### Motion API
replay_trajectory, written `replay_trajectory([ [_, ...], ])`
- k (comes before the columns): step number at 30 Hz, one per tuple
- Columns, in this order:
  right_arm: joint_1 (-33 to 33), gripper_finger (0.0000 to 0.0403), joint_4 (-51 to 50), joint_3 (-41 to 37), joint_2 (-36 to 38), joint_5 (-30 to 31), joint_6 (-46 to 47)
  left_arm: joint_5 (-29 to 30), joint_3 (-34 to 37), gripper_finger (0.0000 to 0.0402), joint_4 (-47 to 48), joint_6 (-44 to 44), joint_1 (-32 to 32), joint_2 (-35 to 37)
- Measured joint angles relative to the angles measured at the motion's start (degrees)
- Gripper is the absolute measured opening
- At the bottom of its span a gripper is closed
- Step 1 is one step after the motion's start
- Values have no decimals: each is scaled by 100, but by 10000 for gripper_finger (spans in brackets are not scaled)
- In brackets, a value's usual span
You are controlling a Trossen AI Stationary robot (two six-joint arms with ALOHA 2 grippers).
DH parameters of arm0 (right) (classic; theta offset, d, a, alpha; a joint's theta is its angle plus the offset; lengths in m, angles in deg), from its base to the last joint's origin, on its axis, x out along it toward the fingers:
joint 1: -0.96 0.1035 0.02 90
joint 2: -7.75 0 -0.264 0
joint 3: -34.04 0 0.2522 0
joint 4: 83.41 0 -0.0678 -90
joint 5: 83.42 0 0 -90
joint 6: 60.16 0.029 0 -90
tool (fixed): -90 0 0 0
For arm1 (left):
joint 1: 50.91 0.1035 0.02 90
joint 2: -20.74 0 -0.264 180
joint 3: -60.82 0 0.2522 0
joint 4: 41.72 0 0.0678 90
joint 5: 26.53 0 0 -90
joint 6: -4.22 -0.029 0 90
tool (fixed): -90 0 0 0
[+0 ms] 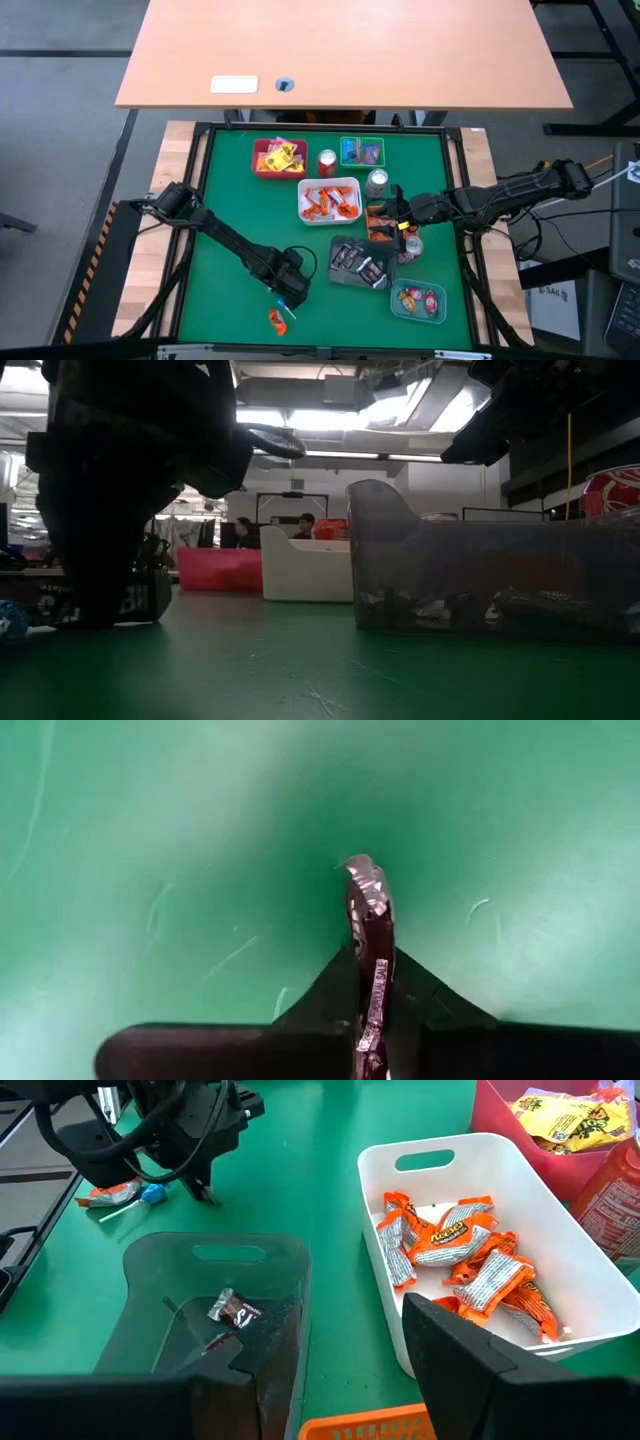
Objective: Sort candy
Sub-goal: Put the brown chocolate bar into the black bin
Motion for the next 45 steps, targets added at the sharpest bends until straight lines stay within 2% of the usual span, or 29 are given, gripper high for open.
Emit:
replay_trajectory([
  [3, 0, 179, -15, 103, 9, -36, 0, 117, 11, 6, -152, -276, 65, 90],
  [11, 1, 179, 0, 613, 108, -823, -15, 184, 0, 14, -789, -1183, 296, 685],
  [15, 1, 179, -62, 785, 156, -1112, -14, 559, -4, 15, -1708, -1672, 417, 927],
  [19, 1, 179, -25, 899, 183, -1285, -16, 1103, -7, 15, -3135, -2506, 528, 952],
  [23, 1, 179, -26, 932, 179, -1281, -15, 1290, -15, 16, -4449, -3594, 644, 928],
  [25, 1, 179, -28, 932, 179, -1281, -16, 1325, -18, 16, -4777, -4080, 685, 907],
  [37, 1, 179, -33, 932, 179, -1281, -9, 1255, -13, 23, -5128, -5024, 982, 681],
  [45, 1, 179, -60, 932, 179, -1280, -2, 1249, -13, 107, -5114, -5146, 1099, 650],
])
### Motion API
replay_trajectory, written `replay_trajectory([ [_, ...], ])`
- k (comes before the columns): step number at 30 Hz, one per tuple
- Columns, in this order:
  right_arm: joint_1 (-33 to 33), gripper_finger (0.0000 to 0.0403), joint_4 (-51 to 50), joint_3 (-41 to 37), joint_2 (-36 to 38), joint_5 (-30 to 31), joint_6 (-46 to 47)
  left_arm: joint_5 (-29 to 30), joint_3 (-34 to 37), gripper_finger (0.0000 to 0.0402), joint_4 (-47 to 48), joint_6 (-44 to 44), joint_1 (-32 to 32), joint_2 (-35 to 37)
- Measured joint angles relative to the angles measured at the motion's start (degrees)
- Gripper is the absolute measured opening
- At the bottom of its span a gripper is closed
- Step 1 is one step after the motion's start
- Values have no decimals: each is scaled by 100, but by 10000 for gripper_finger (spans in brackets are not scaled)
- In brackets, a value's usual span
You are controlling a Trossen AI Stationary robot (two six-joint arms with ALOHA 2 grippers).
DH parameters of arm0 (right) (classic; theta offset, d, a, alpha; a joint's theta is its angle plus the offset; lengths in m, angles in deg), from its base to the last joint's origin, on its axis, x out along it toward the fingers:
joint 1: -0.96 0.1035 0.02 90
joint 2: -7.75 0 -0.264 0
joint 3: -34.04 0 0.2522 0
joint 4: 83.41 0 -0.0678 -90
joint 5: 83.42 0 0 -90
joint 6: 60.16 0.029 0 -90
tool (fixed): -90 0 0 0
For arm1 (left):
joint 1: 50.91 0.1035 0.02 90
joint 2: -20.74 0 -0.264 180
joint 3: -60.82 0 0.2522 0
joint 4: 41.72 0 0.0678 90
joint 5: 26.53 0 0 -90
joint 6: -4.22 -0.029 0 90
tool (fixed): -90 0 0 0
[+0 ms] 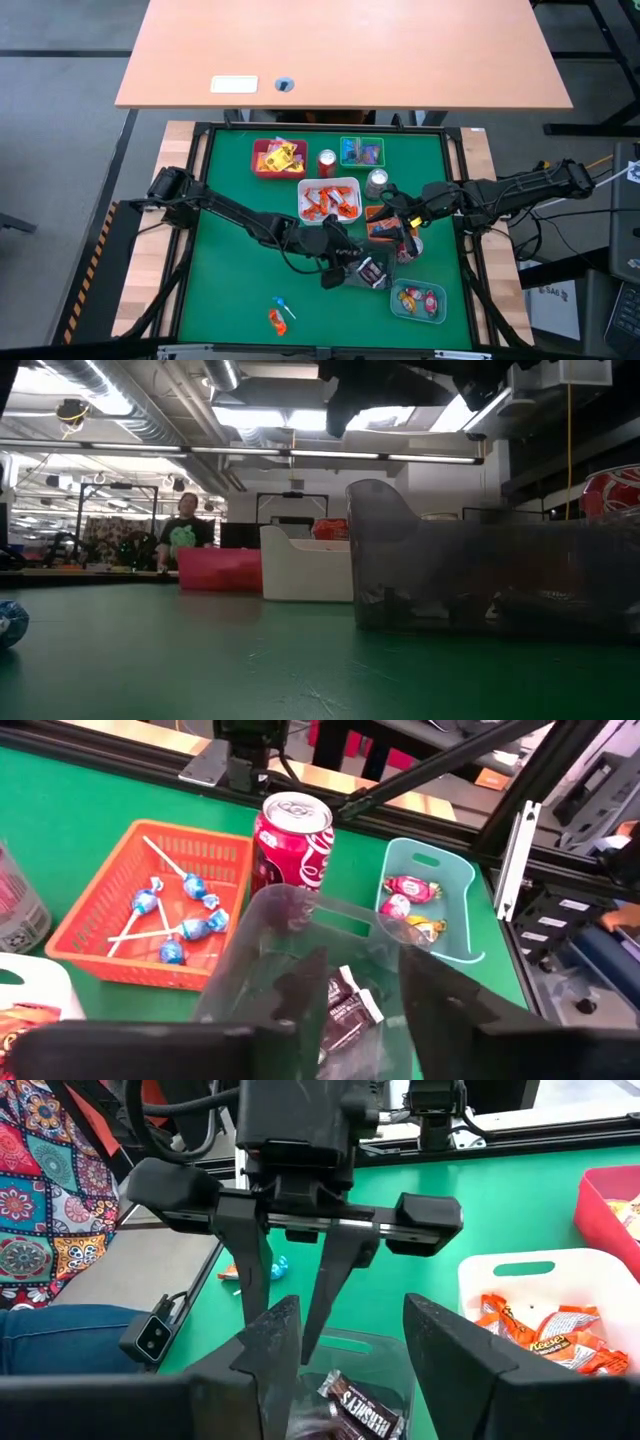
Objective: Sort candy
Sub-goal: Put the brown chocolate bar into the black bin, then put the light blue candy into the orange bin
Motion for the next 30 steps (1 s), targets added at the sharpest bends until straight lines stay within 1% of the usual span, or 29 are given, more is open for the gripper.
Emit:
replay_trajectory([
  [3, 0, 179, 0, 0, 0, 2, 0, -1, 0, 134, 17, -6, 13, 0],
  [5, 0, 179, 2, 0, 0, 2, 0, -1, 0, 145, 22, -40, 13, 0],
  [9, 0, 179, 2, 0, 0, 2, 0, -37, 0, 150, 21, -680, 3, 0],
  [12, 0, 179, 3, 0, -2, 1, 0, -486, 0, 151, -21, -1276, -34, 0],
  [15, 0, 179, 6, 0, -2, 2, 0, -1076, 0, 151, 55, -1622, -146, 0],
  [18, 0, 179, 4, 0, -2, 2, 0, -1525, -2, 151, 461, -1711, -315, 0],
  [20, 0, 179, 4, 0, -2, 2, 0, -1632, -2, 151, 875, -1752, -461, 0],
  [26, 0, 179, 4, 0, -2, 2, 0, -1636, -2, 151, 2095, -1755, -965, 0],
  [30, 0, 179, 5, 0, -2, 4, 0, -1578, -2, 151, 2686, -1754, -1256, 0],
])
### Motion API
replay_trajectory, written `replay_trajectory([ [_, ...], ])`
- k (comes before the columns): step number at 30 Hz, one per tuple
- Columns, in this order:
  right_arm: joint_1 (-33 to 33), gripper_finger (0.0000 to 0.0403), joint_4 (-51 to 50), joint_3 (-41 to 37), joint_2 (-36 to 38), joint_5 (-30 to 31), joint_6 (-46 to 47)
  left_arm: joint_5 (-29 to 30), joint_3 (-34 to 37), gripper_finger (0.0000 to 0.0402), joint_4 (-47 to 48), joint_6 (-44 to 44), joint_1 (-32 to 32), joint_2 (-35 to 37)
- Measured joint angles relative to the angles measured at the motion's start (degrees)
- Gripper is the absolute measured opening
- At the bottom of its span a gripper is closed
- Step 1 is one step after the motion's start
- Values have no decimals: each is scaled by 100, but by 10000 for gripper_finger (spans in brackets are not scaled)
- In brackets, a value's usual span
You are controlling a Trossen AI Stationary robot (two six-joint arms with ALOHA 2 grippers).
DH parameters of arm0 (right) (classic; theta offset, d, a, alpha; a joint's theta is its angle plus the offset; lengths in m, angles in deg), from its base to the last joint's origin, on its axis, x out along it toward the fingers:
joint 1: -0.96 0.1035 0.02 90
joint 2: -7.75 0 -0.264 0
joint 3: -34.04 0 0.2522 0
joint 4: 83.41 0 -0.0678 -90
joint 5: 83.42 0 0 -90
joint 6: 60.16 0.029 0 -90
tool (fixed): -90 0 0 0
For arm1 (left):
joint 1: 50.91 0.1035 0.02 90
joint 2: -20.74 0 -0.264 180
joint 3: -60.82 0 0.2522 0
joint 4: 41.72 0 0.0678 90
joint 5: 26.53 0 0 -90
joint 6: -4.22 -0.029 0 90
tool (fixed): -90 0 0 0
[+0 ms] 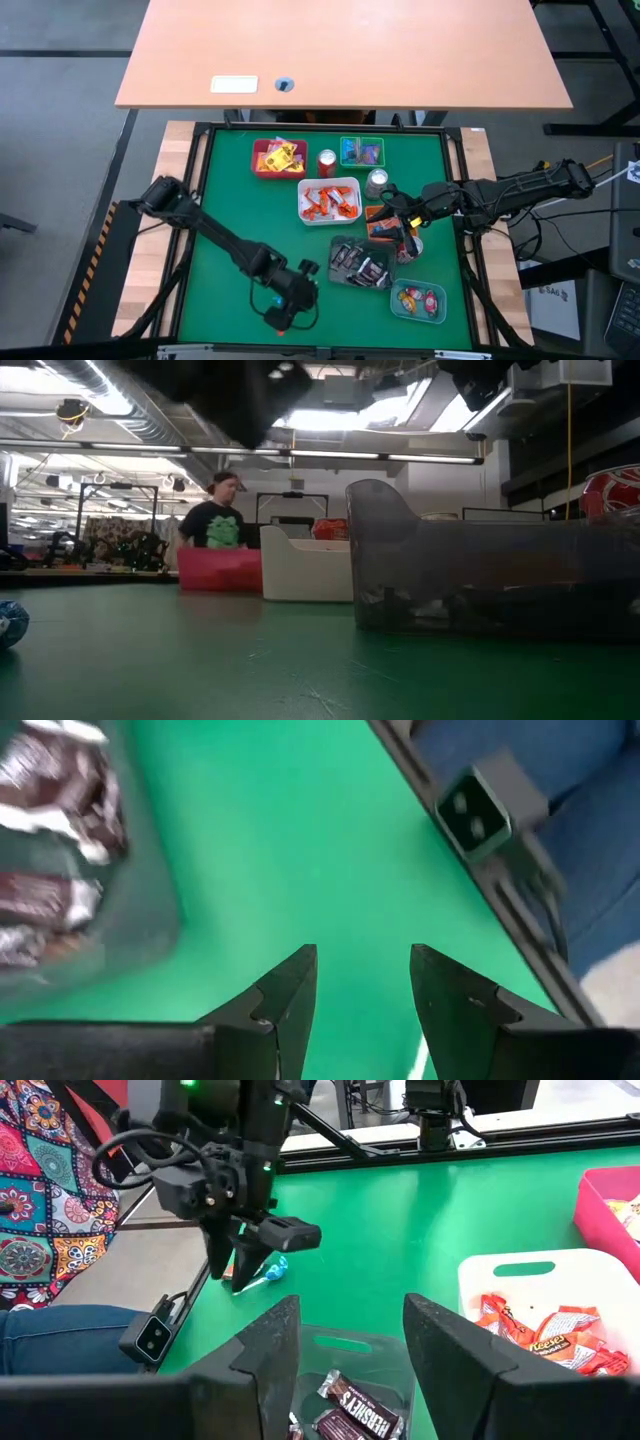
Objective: Sort candy
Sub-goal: Put the light blue candy into the orange bin
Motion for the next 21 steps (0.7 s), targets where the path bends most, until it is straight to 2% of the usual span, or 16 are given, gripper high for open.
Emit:
replay_trajectory([
  [6, 0, 179, 1, 0, 0, 0, 0, 325, 17, 151, 610, -3, -341, 0],
  [16, 0, 179, 2, 0, -2, 0, 0, 371, 383, 151, 597, -2, -652, 2],
  [21, 0, 179, 2, 0, -2, 0, 0, 381, 666, 151, 140, -1, -694, 9],
])
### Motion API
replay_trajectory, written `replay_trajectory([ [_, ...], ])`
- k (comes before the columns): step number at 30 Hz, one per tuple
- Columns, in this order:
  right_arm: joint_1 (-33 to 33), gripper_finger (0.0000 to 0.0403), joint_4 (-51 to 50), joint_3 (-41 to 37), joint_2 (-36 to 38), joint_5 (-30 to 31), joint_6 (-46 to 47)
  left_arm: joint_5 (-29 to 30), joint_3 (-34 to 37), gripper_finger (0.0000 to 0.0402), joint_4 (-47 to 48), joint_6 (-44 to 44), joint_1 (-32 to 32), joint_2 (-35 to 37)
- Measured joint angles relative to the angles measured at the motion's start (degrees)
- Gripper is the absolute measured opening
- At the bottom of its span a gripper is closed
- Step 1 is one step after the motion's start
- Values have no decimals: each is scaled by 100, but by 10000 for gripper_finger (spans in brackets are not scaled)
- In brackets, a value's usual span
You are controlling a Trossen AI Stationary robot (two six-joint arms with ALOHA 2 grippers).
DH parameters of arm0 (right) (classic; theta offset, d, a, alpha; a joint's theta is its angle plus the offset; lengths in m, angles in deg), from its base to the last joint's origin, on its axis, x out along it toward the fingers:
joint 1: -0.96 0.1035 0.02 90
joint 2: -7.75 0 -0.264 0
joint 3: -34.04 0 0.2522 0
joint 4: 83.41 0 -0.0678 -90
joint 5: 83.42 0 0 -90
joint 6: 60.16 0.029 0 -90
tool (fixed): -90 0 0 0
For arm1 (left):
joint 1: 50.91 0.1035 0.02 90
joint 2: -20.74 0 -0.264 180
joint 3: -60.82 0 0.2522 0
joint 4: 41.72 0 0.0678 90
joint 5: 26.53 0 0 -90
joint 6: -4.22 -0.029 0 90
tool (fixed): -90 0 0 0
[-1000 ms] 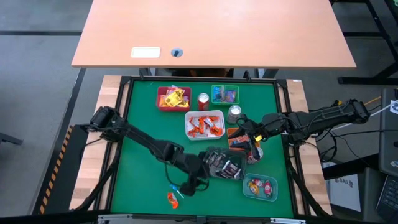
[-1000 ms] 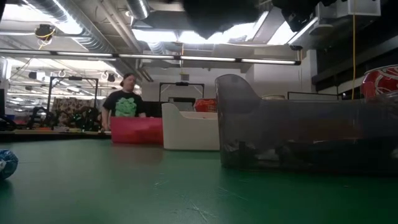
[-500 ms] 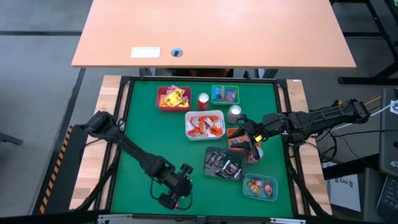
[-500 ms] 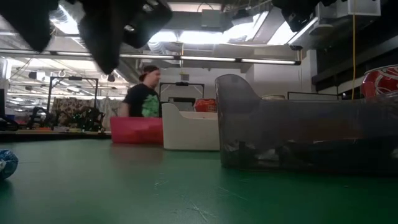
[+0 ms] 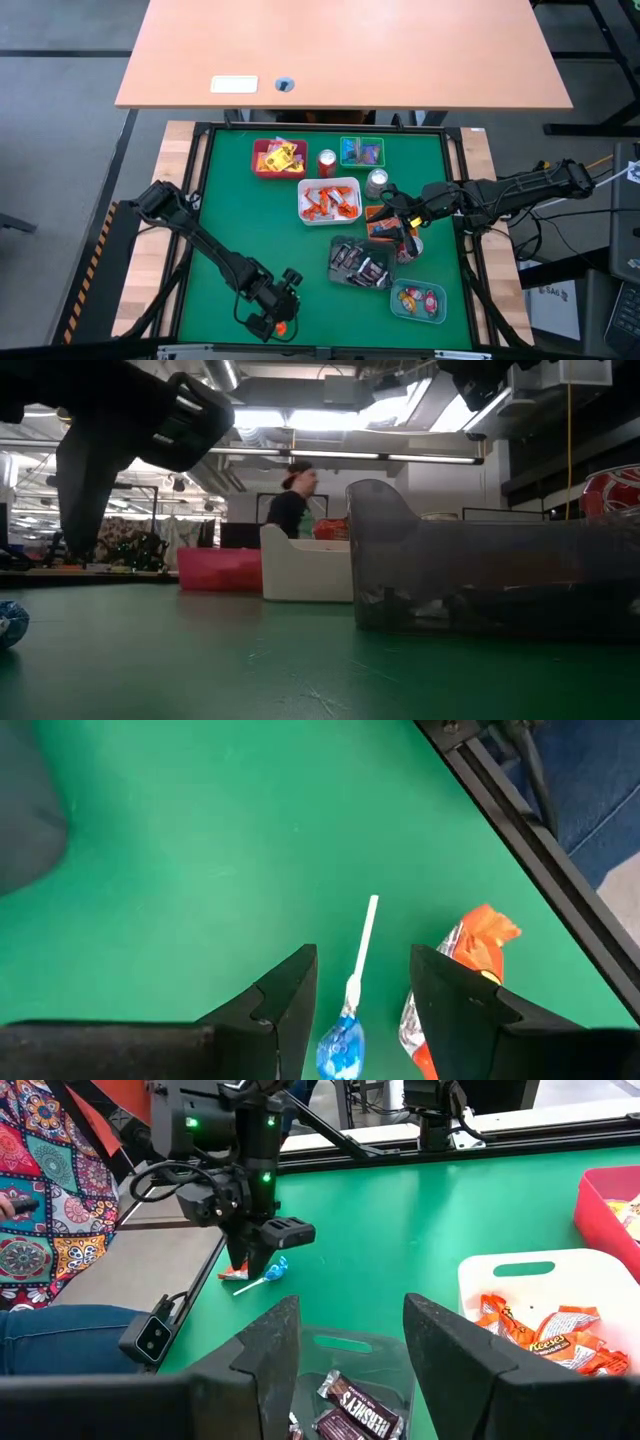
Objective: Sort candy
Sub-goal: Put the light blue candy into the orange bin
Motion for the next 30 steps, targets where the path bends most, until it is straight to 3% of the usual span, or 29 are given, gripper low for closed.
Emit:
replay_trajectory([
  [12, -1, 179, 0, 0, 0, 0, 0, 52, 557, 151, -560, 2, 4, 0],
  [30, 0, 179, -72, 0, 0, 2, 2, 158, 569, 109, -682, -340, 16, -323],
])
